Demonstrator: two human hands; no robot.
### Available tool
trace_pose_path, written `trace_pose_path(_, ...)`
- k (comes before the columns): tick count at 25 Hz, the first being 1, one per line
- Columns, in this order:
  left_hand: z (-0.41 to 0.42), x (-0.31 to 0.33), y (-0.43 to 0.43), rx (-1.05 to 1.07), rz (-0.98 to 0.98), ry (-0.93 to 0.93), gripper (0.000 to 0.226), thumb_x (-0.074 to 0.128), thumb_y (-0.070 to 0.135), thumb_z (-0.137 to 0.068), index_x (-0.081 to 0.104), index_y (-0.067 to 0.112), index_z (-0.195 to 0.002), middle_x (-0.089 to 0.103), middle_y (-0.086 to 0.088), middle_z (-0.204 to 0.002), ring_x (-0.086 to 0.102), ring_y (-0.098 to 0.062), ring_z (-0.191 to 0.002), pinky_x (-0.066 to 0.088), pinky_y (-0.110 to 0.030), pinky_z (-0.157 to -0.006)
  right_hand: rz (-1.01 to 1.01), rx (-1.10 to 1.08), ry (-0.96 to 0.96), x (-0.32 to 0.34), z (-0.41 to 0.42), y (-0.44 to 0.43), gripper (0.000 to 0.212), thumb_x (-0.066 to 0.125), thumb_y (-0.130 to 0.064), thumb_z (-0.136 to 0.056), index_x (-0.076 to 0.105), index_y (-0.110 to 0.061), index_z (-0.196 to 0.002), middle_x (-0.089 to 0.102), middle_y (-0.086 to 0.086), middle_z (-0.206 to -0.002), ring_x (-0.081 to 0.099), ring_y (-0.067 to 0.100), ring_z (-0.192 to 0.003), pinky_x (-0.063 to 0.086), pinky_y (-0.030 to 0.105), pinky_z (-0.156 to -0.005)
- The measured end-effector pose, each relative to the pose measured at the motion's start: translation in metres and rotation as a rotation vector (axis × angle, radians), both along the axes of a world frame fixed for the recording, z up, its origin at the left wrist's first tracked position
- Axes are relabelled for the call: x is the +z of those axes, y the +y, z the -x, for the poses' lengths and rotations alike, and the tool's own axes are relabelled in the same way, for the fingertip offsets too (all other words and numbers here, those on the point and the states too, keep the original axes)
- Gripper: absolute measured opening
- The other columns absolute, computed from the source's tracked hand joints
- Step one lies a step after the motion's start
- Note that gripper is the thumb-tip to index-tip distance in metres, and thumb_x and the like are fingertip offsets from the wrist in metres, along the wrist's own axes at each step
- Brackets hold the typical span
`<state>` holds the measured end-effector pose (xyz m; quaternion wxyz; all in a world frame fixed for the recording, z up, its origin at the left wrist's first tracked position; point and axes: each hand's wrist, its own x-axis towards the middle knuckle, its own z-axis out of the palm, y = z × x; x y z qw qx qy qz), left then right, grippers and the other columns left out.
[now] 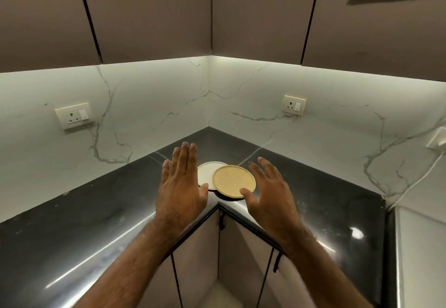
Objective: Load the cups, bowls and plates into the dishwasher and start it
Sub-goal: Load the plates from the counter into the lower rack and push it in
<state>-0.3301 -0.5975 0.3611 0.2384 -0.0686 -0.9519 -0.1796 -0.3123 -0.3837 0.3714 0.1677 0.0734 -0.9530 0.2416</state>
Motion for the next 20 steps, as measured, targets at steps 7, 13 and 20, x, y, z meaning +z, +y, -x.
trace_pose_path(7,0.089,-0.015,0.007,0.036,0.035,-0.035,0.103,0.059,0.042,-0.095,-0.02,0.022,-0.159,-0.024,-0.001,-0.167,-0.023,-0.021,-0.153,-0.011,-0.041,-0.124,-0.041,0.022,0.01,-0.019,0.094,0.005,0.073,0.068,-0.042,-0.092,0.035,-0.024,-0.154,0.025,0.005,-0.165,0.026,0.024,-0.151,0.033,0.043,-0.116)
trace_pose_path(13,0.21,-0.06,0.005,0.038,0.075,-0.081,0.1,0.059,0.04,-0.096,-0.014,0.02,-0.161,-0.016,-0.004,-0.169,-0.017,-0.024,-0.154,-0.006,-0.044,-0.125,-0.063,0.005,-0.026,-0.057,0.21,-0.001,0.071,0.068,-0.039,-0.092,0.036,-0.023,-0.154,0.027,0.006,-0.164,0.027,0.026,-0.15,0.034,0.045,-0.115)
trace_pose_path(20,0.354,-0.145,-0.006,0.08,0.05,-0.294,0.092,0.063,0.042,-0.094,0.006,0.017,-0.162,0.01,-0.009,-0.169,0.007,-0.028,-0.157,0.01,-0.045,-0.125,-0.084,-0.045,-0.225,-0.13,0.341,-0.001,0.071,0.063,-0.042,-0.096,0.028,-0.028,-0.156,0.023,0.001,-0.165,0.022,0.021,-0.152,0.03,0.045,-0.118)
